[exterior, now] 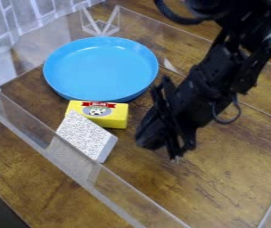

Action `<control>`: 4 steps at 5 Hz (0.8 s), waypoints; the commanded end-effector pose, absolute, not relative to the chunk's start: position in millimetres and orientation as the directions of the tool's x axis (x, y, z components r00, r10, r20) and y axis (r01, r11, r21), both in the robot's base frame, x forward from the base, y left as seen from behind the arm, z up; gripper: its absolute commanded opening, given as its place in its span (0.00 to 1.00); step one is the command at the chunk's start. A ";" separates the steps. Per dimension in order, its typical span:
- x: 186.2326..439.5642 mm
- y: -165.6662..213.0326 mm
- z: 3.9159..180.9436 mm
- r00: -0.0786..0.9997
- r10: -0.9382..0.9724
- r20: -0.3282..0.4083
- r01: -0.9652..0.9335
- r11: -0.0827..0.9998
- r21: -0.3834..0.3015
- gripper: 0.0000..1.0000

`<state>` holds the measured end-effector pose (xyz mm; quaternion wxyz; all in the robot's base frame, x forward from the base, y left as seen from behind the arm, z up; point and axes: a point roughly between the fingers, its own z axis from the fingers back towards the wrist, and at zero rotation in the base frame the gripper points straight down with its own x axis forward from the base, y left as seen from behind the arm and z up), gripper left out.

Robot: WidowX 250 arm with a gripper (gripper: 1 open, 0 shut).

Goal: Put the white object in the blue tray

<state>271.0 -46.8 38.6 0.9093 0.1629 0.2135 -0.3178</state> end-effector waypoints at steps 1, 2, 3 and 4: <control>269.8 -42.7 39.0 0.749 -0.473 -0.464 0.601 0.779 0.176 1.00; 270.6 -37.5 40.4 0.758 -0.451 -0.472 0.581 0.796 0.172 1.00; 274.6 -32.0 37.0 0.772 -0.418 -0.479 0.548 0.819 0.170 1.00; 277.7 -24.6 34.6 0.786 -0.381 -0.486 0.514 0.841 0.171 1.00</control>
